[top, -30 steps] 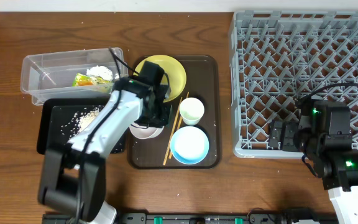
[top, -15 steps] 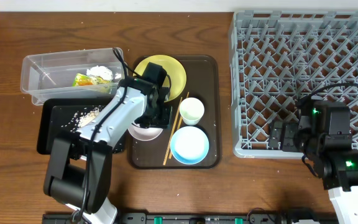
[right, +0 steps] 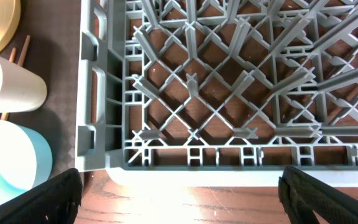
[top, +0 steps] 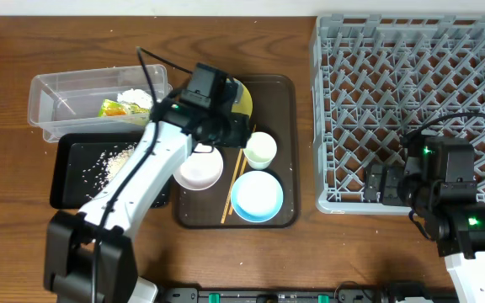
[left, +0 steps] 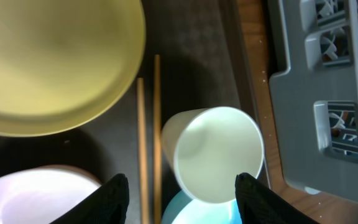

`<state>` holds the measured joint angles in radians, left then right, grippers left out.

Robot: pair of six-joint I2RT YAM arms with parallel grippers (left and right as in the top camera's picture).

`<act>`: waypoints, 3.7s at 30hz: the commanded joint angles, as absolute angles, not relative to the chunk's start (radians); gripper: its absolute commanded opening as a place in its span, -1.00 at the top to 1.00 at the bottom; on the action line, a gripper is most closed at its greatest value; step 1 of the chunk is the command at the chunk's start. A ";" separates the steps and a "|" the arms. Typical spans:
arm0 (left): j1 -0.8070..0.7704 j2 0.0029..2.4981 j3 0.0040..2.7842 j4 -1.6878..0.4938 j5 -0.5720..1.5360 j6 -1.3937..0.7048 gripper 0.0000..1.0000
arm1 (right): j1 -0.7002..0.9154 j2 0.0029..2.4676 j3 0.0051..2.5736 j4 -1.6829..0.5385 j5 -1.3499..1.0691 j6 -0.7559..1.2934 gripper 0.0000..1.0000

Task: Sort waste into correct bins and load items into the dishwasher rack

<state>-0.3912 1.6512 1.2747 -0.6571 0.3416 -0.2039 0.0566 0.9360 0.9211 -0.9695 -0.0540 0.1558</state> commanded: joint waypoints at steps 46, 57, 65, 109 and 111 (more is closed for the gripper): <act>-0.159 1.803 1.279 -0.304 1.457 -0.442 0.88 | 0.075 1.193 0.941 -0.644 -1.058 -0.196 -0.97; -0.263 1.803 1.279 -0.304 1.459 -0.455 0.88 | 0.100 1.319 0.941 -0.348 -1.139 -0.242 -0.99; -0.263 1.803 1.279 -0.304 1.508 -0.470 0.88 | 0.100 1.325 0.941 -0.229 -1.245 -0.244 -0.88; -0.292 1.803 1.279 -0.316 1.257 -0.424 -0.18 | 0.126 1.327 0.941 -0.218 -1.129 -0.136 0.78; -0.289 1.803 1.279 -0.369 1.078 -0.396 -0.21 | 0.126 1.327 0.941 -0.236 -1.051 -0.096 0.98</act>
<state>-0.2977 1.7916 1.2743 -0.3313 1.3430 -0.4610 0.1024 1.3201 0.9268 -0.2211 -1.1648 -0.1848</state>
